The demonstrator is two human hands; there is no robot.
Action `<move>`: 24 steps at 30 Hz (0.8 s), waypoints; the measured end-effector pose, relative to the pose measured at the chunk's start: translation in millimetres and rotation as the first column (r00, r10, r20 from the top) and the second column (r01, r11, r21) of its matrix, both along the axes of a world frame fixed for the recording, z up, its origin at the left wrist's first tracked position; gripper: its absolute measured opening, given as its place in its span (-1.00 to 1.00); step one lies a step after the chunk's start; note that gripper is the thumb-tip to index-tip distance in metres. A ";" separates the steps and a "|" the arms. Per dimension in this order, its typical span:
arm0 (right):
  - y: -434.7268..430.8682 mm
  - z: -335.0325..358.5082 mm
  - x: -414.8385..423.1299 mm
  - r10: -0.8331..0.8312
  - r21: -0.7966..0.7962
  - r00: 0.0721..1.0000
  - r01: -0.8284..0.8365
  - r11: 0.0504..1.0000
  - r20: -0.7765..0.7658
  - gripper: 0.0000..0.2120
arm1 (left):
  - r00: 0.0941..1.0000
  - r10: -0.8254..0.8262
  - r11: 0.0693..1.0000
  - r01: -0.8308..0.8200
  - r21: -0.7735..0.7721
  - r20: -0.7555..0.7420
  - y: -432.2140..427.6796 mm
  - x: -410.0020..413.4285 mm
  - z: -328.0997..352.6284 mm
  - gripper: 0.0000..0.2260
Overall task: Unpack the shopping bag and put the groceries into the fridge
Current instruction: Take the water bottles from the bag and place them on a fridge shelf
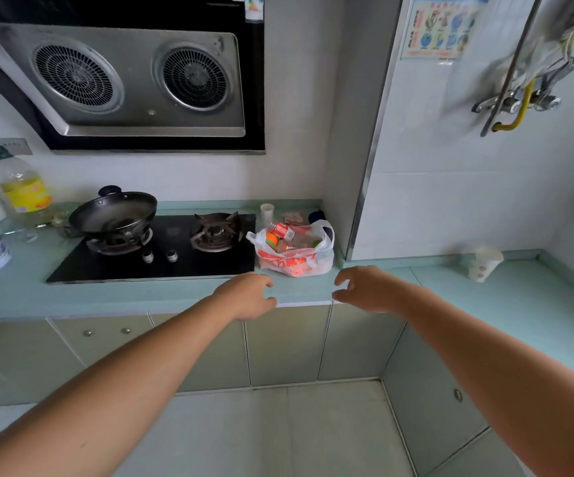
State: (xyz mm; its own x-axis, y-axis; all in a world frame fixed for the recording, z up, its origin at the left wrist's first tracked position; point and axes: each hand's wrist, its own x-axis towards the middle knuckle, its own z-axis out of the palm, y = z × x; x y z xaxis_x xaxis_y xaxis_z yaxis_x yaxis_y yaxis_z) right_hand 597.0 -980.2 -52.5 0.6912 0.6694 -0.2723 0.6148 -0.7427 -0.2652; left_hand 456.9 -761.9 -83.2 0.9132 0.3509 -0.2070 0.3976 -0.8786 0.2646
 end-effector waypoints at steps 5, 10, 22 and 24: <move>51.9 -12.6 55.2 -0.009 -0.001 1.000 0.009 1.000 -0.005 -0.60 | 1.000 -0.011 0.999 0.010 -0.040 -0.010 49.0 54.5 -13.4 -0.50; 85.9 -31.3 105.7 -0.017 -0.016 1.000 0.017 1.000 0.004 -0.60 | 0.999 -0.010 0.998 0.007 -0.066 -0.032 85.9 105.4 -34.4 -0.52; 166.1 -92.3 269.9 0.040 -0.007 0.999 -0.040 0.999 -0.003 -0.62 | 0.999 -0.027 0.997 0.025 -0.076 -0.027 156.8 285.2 -89.1 -0.78; 180.5 -95.8 299.5 0.044 0.002 0.999 -0.044 0.999 -0.013 -0.64 | 0.999 -0.024 0.996 0.022 -0.083 -0.023 164.7 315.2 -94.3 -0.79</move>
